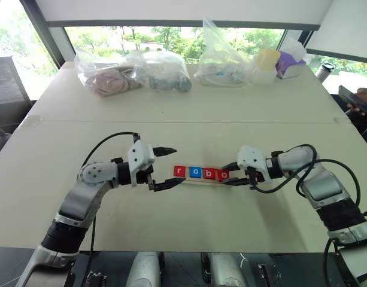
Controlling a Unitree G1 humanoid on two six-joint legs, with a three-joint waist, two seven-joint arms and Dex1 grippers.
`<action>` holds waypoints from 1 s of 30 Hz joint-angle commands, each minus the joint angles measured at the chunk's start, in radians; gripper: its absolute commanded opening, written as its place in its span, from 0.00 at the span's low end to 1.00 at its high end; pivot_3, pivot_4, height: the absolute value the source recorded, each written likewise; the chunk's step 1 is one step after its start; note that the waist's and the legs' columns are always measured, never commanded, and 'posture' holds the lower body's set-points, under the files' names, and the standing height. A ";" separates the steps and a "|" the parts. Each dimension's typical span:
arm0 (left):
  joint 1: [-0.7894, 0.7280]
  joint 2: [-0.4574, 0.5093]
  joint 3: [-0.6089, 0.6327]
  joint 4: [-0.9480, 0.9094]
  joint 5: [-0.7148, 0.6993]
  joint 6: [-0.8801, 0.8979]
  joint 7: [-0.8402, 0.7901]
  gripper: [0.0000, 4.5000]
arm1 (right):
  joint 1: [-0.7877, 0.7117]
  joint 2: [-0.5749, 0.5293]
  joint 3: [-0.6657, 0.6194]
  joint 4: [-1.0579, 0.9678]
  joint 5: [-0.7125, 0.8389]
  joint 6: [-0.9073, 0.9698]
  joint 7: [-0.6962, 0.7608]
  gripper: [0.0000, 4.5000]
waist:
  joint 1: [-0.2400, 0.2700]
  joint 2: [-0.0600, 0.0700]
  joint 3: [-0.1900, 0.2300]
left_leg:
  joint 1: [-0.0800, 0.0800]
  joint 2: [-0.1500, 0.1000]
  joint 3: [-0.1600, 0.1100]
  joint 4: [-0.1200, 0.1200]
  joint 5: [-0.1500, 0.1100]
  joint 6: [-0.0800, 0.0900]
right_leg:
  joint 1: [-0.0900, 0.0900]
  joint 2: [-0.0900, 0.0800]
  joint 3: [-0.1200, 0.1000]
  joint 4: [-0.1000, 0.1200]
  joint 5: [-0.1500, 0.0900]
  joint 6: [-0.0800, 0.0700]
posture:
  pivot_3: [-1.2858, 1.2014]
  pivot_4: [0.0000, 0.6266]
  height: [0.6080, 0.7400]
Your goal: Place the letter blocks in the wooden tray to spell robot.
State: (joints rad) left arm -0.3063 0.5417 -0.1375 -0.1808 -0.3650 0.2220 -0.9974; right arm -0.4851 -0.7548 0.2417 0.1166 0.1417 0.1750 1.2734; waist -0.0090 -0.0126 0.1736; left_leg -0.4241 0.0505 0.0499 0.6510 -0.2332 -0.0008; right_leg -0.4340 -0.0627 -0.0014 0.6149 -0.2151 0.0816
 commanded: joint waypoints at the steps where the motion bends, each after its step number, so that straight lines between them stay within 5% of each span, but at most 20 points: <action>1: 0.005 -0.001 0.015 -0.045 -0.009 0.003 0.011 1.00 | -0.032 0.006 -0.005 0.026 -0.012 -0.026 0.006 0.26 | 0.000 0.000 0.000 | 0.000 0.000 0.000 0.000 0.000 0.000 | 0.000 0.000 0.000 0.000 0.000 0.000 | 0.52 0.24 1.00; 24: 0.011 -0.015 0.011 -0.055 -0.007 0.010 0.031 1.00 | -0.080 0.043 0.000 0.113 -0.039 -0.040 0.017 0.26 | -0.001 0.000 0.000 | 0.000 0.000 0.000 0.000 0.000 0.000 | 0.000 0.000 0.000 0.001 0.000 0.000 | 0.52 0.24 1.00; 30: 0.013 -0.017 0.011 -0.057 -0.006 0.010 0.035 1.00 | -0.084 0.041 -0.002 0.100 -0.032 -0.022 0.030 0.94 | -0.001 0.000 0.000 | 0.000 0.000 0.000 0.000 0.000 0.000 | 0.000 0.000 0.000 0.001 0.000 0.000 | 0.52 0.24 1.00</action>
State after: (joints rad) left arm -0.2912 0.5274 -0.1375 -0.2008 -0.3652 0.2361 -0.9664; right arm -0.5505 -0.7148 0.2534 0.2395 0.1000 0.1498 1.2965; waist -0.0102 -0.0125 0.1736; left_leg -0.4238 0.0506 0.0501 0.6513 -0.2331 -0.0008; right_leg -0.4340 -0.0626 -0.0014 0.6163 -0.2149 0.0818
